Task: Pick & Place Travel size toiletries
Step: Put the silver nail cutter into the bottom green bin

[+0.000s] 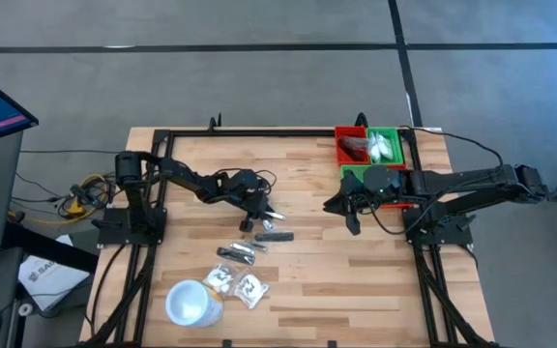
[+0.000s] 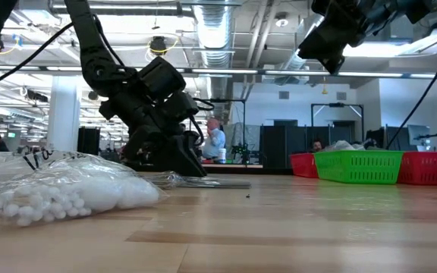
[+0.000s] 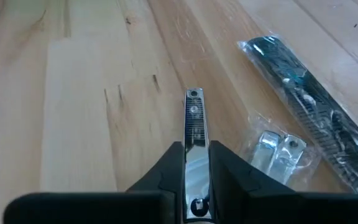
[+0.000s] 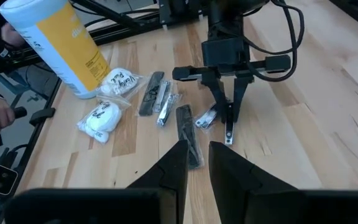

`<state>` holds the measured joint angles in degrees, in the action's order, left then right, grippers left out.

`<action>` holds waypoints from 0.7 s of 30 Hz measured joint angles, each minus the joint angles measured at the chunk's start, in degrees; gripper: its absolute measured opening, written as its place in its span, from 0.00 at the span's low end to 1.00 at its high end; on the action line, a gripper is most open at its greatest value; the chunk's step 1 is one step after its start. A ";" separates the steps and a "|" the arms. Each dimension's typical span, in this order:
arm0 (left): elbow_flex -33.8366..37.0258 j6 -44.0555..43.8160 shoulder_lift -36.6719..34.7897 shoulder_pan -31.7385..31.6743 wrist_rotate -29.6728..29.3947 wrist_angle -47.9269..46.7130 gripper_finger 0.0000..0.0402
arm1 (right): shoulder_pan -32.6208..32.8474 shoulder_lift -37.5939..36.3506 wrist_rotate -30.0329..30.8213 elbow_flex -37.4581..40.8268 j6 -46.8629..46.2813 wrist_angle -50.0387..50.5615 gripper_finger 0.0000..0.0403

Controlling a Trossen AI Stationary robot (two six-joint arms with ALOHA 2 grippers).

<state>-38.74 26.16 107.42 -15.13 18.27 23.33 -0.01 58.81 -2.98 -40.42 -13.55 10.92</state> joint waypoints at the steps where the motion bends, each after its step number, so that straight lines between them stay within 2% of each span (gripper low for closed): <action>1: 0.00 -0.86 0.00 0.01 -0.08 -0.02 0.11 | 0.00 0.01 0.00 0.00 0.00 0.00 0.14; 7: 0.17 -3.92 -1.70 0.15 -0.78 -0.83 0.11 | 0.00 0.01 0.00 0.00 0.10 0.00 0.14; 11: 0.61 -4.35 -5.96 0.65 -1.76 -3.68 0.11 | 0.00 -0.01 0.00 0.00 0.16 0.02 0.14; 21: 0.37 -5.71 -14.82 3.15 -2.81 -2.16 0.11 | 0.00 0.56 0.00 0.02 0.08 -0.16 0.14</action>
<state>-38.37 20.45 92.59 -11.97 15.45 21.17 -0.01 59.37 -2.98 -40.40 -13.47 10.76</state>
